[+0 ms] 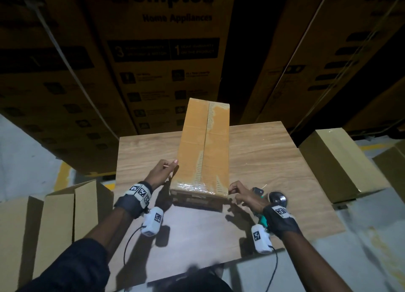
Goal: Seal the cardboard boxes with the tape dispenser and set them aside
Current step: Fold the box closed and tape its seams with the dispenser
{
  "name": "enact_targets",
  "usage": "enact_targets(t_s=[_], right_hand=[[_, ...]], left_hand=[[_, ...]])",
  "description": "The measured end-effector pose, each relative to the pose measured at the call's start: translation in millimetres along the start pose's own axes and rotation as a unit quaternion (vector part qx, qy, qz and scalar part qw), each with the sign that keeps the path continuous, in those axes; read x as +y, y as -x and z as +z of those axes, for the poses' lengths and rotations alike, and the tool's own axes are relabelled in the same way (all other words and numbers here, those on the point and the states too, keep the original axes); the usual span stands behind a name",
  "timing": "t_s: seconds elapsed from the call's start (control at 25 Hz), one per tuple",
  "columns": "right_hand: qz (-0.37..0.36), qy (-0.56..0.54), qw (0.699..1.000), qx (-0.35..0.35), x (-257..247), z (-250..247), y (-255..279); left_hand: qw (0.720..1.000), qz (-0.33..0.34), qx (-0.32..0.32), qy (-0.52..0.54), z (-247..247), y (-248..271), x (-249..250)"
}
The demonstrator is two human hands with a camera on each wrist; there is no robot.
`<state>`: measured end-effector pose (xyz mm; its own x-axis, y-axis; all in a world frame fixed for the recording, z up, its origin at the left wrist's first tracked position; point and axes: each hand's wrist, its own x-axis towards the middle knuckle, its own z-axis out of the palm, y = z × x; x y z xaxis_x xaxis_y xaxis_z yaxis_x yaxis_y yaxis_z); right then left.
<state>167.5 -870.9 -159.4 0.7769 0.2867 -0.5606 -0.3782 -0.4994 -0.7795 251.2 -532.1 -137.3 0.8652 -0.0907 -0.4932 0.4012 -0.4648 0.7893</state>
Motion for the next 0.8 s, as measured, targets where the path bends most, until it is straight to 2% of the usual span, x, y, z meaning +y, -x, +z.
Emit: enact_targets(t_s=[0.04,0.12,0.2,0.24,0.32,0.44,0.6,0.8], right_hand=[[0.009,-0.022,1.000,0.019,-1,0,-3],[0.021,-0.121,0.986,0.111,-10,9,-16],[0.018,-0.265,0.942,0.203,-31,21,-30],[0.016,-0.309,0.925,0.220,-42,27,-39],[0.048,-0.336,0.916,0.215,-54,39,-56],[0.111,-0.309,0.920,0.213,-55,50,-69],[0.094,-0.307,0.918,0.233,-69,57,-56],[0.094,-0.327,0.915,0.219,-77,91,-11]], left_hand=[[1.000,-0.009,-0.021,0.001,6,-3,1],[0.998,-0.029,-0.053,0.034,20,-9,1],[0.992,-0.039,-0.057,0.101,33,-13,-1],[0.988,-0.039,-0.053,0.140,36,-17,-5],[0.981,-0.030,-0.047,0.184,44,-26,-18],[0.980,-0.017,-0.049,0.191,53,-40,-41],[0.977,-0.016,-0.045,0.210,48,-25,-27],[0.972,-0.072,-0.042,0.222,45,-2,-67]])
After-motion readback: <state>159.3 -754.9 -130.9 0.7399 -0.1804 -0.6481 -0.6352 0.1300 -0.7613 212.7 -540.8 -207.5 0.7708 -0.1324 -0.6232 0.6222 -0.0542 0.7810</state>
